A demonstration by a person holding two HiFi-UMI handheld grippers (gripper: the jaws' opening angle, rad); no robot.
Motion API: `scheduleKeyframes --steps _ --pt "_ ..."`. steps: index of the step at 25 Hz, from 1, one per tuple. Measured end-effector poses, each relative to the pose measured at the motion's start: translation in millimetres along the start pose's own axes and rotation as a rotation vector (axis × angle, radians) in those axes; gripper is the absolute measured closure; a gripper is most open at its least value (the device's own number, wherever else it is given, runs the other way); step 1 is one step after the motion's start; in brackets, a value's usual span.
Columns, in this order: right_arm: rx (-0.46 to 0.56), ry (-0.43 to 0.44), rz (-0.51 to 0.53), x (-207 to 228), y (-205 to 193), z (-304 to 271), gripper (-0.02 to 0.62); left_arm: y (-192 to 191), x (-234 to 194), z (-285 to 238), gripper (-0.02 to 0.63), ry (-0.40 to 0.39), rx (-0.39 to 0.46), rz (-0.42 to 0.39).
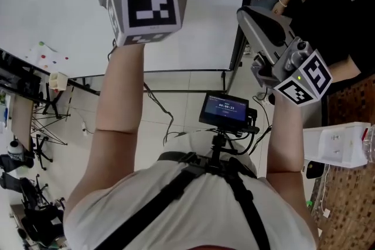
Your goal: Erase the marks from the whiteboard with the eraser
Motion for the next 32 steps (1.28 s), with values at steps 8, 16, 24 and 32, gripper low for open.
scheduleKeyframes --steps 8,16,24,32 --pt "0.003 0.0 -0.027 1.0 -2.1 8.7 0.58 -31.3 -41.7 19.9 0.325 0.21 -0.113 0.094" --pt "-0.007 0.019 -0.014 -7.0 -0.1 17.1 0.58 19.5 1.4 -1.9 0.324 0.114 -0.086 0.057" --pt "-0.035 0.041 -0.036 -23.3 -17.1 3.5 0.58 57.5 41.2 -19.3 0.325 -0.099 -0.024 -0.055" --pt "-0.057 0.082 -0.054 -41.7 -36.5 -24.5 0.58 31.8 28.9 -2.7 0.321 -0.102 -0.038 -0.074"
Point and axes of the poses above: the fingertips, and each gripper's own axes: z backward along the fingers, x to its right, y out of its top, the point moved 5 cm from there along z, backward along the fingers, and after that the axes turned 8 degrees about -z, right-handed, at the moved point
